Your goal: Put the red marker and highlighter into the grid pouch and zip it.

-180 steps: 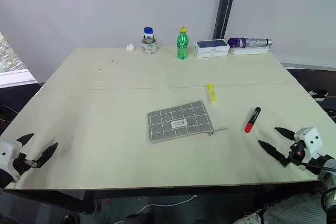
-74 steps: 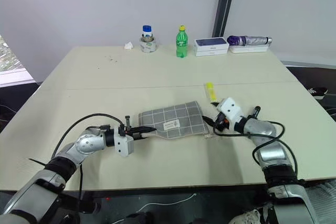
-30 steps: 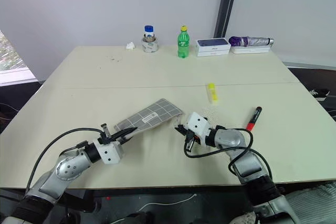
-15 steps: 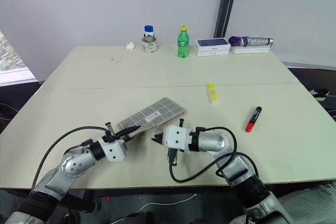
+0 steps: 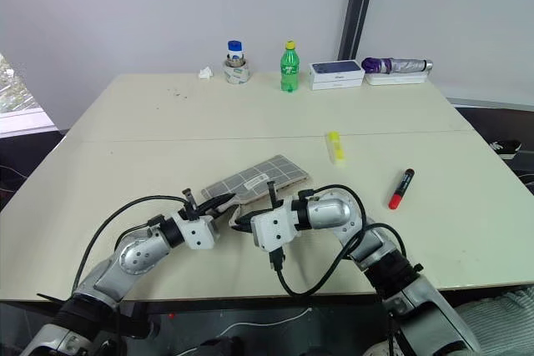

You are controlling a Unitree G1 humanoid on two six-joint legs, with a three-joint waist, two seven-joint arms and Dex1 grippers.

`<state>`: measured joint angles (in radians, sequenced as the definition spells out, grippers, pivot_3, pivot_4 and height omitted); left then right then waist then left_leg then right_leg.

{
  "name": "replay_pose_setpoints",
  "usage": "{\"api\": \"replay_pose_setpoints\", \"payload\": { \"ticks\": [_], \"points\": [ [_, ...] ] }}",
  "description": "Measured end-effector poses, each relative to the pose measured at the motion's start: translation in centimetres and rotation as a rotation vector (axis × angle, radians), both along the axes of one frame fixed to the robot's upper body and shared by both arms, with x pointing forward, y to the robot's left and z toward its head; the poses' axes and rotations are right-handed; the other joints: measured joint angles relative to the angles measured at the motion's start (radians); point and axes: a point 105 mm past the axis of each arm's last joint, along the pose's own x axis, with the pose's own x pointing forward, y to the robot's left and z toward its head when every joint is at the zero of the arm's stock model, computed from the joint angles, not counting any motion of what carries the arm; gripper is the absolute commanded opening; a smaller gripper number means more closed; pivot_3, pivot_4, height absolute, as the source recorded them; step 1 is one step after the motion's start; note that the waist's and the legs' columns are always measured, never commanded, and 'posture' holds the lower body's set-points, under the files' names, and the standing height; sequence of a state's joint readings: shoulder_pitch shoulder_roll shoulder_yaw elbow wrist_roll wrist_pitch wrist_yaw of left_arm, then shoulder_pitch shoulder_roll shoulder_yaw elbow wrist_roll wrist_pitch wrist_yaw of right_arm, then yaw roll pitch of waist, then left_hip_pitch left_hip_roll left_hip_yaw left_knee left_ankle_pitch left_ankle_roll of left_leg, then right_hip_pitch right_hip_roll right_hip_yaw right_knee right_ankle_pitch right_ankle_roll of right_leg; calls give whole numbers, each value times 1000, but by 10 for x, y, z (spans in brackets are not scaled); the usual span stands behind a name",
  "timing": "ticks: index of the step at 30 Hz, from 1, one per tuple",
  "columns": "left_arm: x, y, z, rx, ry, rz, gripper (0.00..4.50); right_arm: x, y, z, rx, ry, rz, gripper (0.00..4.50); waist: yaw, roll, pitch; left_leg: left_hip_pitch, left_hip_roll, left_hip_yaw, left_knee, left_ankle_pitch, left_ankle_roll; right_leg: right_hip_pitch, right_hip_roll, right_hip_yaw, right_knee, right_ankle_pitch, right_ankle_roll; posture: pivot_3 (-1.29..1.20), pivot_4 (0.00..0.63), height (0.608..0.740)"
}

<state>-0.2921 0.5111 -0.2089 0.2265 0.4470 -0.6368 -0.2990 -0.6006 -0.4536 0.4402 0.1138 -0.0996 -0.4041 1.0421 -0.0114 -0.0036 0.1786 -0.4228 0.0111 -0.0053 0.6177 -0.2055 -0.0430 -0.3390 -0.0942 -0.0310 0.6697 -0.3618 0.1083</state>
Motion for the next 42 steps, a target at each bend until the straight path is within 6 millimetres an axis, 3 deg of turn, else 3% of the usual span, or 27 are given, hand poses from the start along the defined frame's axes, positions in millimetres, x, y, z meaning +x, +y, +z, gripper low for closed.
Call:
{"api": "replay_pose_setpoints", "payload": {
  "ticks": [4,7,11,13,20,24,26,29,32,38,42],
  "points": [
    [1,0,0,0,-4,5,0,1,1,3,13,-3,1,40,1,0,0,0,1,0,0,0,0,0,0,0,0,0,0,0,150,740],
    [2,2,0,-5,-4,21,0,-2,-4,-3,3,21,3,1394,2,0,0,0,1,0,0,0,0,1,0,0,0,0,0,0,150,740],
    [4,7,2,2,-19,44,0,-2,-18,-11,-22,46,-22,3521,0,0,0,0,1,0,1,0,0,0,0,0,0,0,0,0,150,740],
    [5,11,3,8,-34,64,0,4,-34,-10,-22,42,-78,4470,1,0,0,0,1,0,0,0,0,1,0,0,0,0,0,0,150,740],
    [14,39,13,14,-96,184,0,48,-115,-21,201,252,-598,4470,3,0,0,0,1,0,0,0,0,1,-1,0,0,0,0,0,150,740],
    [14,44,13,17,-103,201,0,67,-149,-9,449,347,-875,4470,-1,0,0,0,2,0,0,1,-1,0,-1,0,0,0,0,0,150,740],
    [14,45,13,16,-108,205,0,75,-157,-1,592,372,-992,4470,-1,0,0,0,2,0,-1,1,-2,0,0,0,0,0,0,0,150,740],
    [15,47,11,22,-104,212,0,84,-161,-5,660,415,-1116,4470,0,0,0,0,1,1,-1,1,-2,0,-1,0,0,0,0,0,150,740],
    [17,48,11,25,-103,217,0,96,-161,-6,686,440,-1200,4470,0,0,0,0,1,1,-1,1,-1,-1,-1,1,1,0,0,0,150,740],
    [21,44,14,23,-110,209,0,135,-168,19,722,416,-1335,4470,-1,0,0,-1,1,2,-2,1,-1,-2,-1,1,1,0,0,0,150,740],
    [20,41,12,23,-106,198,0,154,-178,10,664,465,-1448,4470,-1,0,0,-2,1,2,-2,1,-1,-3,-1,1,1,0,0,0,150,740]
  ]
}}
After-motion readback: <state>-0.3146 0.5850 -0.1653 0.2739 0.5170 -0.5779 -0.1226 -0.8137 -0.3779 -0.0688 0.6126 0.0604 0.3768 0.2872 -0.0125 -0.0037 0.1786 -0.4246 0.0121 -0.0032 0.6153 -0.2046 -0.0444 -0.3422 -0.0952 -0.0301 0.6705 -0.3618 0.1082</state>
